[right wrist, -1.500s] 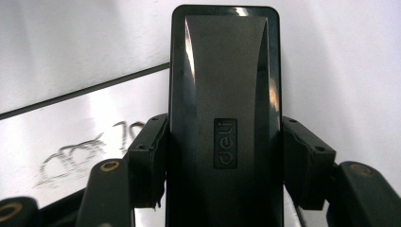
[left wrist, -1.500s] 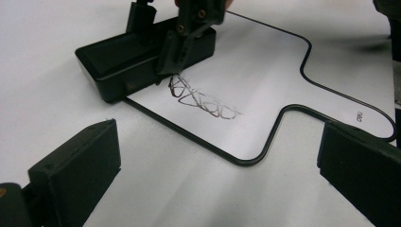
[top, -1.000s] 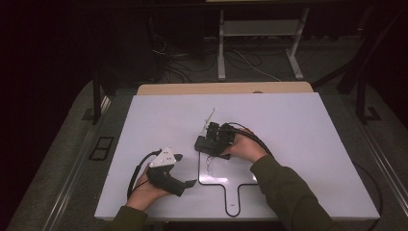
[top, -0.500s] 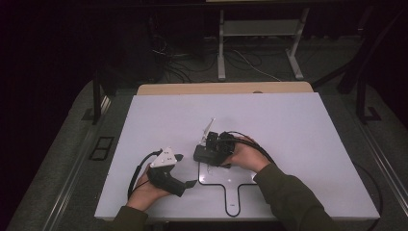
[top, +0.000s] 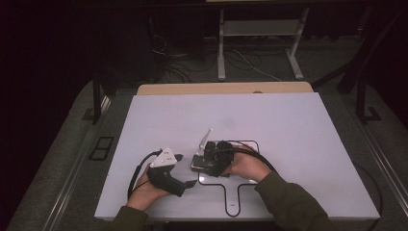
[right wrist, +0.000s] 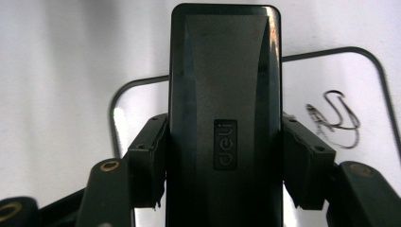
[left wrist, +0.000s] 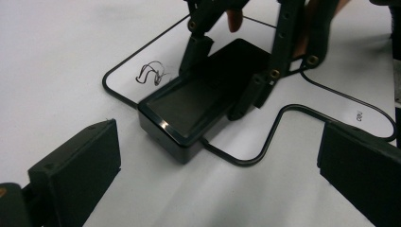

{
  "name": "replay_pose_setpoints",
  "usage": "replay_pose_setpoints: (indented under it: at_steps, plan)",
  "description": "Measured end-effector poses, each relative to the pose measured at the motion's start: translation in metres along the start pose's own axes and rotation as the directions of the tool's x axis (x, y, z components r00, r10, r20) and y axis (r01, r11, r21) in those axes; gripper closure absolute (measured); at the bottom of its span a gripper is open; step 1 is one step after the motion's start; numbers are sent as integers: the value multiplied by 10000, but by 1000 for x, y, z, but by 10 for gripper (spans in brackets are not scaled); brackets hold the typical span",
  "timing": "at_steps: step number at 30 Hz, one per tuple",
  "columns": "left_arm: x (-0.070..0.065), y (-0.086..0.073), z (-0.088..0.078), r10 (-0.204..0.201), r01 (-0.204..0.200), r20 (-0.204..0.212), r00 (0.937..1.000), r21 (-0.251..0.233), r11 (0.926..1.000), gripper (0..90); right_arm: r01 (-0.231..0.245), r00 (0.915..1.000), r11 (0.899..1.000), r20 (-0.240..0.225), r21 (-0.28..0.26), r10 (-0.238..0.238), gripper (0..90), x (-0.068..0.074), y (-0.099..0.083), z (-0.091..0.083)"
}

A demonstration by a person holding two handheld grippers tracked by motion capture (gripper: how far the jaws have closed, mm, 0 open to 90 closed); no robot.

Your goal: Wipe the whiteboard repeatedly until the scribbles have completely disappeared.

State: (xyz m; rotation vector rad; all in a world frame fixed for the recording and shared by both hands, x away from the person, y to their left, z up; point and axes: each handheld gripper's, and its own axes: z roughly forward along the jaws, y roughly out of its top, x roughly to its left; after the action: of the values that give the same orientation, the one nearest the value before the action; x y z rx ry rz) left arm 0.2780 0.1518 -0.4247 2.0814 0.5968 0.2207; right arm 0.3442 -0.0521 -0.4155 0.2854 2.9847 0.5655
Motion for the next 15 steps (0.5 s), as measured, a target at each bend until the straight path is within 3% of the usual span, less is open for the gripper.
replay_pose_setpoints:
  at_steps: [5,10,15]
  plan:
    - [0,0,0,-31,31,-11,10000,-2,10000,0,149,9999,9999,-56,52,-149,387,6,1,0]
    - [-1,0,0,-47,47,2,10000,-14,10000,0,-26,9998,10000,-184,1,26,388,-2,1,1]
    - [0,0,0,45,-45,3,10000,38,10000,0,-198,9998,9998,19,93,197,388,-15,5,3]
